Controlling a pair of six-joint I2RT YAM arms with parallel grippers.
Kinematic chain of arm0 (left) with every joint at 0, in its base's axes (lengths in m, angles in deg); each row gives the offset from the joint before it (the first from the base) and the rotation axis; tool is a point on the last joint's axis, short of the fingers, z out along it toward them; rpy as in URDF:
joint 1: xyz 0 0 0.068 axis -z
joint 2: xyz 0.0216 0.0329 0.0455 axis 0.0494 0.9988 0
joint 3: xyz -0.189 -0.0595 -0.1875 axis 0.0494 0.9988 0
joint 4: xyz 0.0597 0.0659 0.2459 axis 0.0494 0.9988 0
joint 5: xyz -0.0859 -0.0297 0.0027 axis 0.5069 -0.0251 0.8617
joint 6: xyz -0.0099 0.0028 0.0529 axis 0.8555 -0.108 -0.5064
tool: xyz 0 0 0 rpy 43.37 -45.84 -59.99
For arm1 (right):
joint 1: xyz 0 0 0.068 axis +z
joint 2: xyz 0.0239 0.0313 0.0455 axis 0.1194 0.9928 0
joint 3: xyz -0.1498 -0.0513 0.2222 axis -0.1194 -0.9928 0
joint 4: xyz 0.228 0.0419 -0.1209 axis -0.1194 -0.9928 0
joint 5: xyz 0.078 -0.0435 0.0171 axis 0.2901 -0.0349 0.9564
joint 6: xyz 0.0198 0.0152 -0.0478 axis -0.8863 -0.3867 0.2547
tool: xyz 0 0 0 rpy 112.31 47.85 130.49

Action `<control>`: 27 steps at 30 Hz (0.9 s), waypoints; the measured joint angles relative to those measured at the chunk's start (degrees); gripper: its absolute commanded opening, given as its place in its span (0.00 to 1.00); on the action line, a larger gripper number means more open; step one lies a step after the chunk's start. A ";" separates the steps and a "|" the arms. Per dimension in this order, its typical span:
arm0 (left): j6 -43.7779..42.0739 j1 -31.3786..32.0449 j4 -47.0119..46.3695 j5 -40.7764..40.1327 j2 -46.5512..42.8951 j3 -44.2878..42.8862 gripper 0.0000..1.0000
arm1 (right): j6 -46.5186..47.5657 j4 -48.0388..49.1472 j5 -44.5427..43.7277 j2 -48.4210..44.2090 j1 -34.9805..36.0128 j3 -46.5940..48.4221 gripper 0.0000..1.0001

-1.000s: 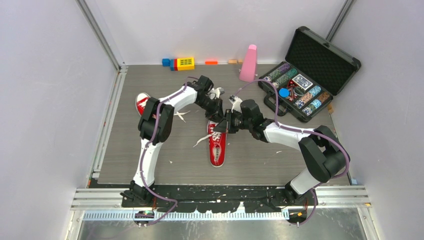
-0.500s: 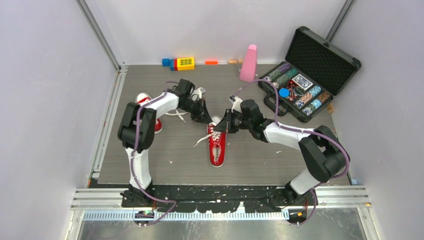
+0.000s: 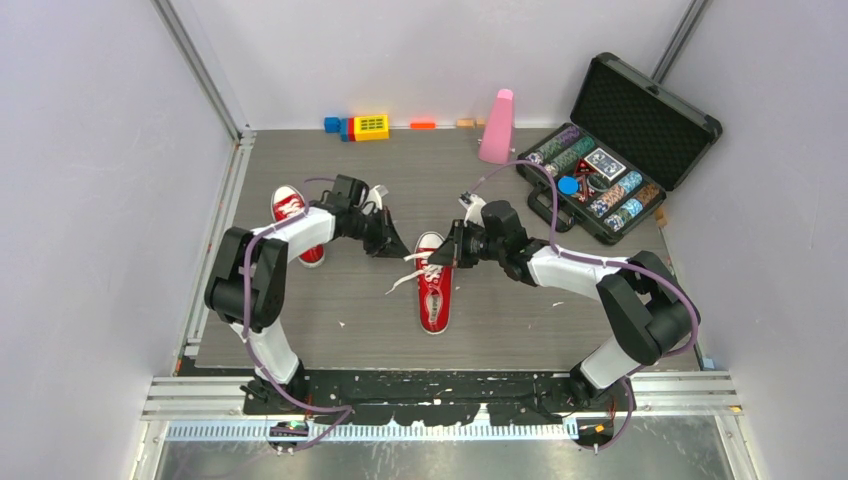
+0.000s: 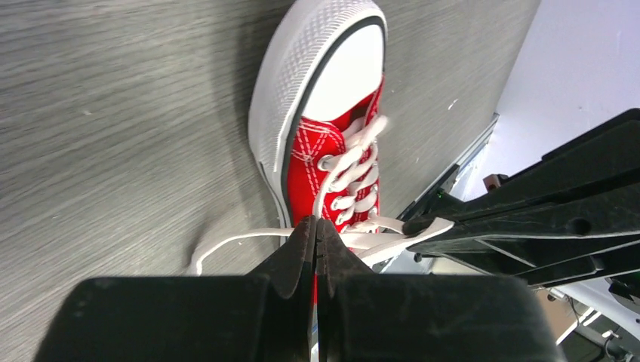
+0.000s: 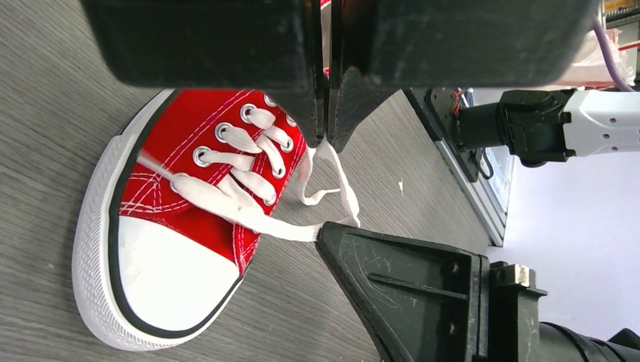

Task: Tie the shoes
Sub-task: Wrap the shoelace around the shoelace.

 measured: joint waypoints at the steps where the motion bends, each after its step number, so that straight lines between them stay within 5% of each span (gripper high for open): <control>1: 0.07 -0.26 0.02 -0.24 0.02 0.28 0.00 | -0.09 0.09 0.04 0.00 0.00 0.00 0.00; 17: -0.70 -0.90 -0.04 -1.86 -0.68 2.34 0.00 | -1.86 1.36 0.72 0.00 -0.37 0.00 0.01; 27: 1.16 2.14 -3.58 -7.54 -11.17 10.49 0.00 | -3.37 1.86 0.72 0.37 -0.37 0.00 0.00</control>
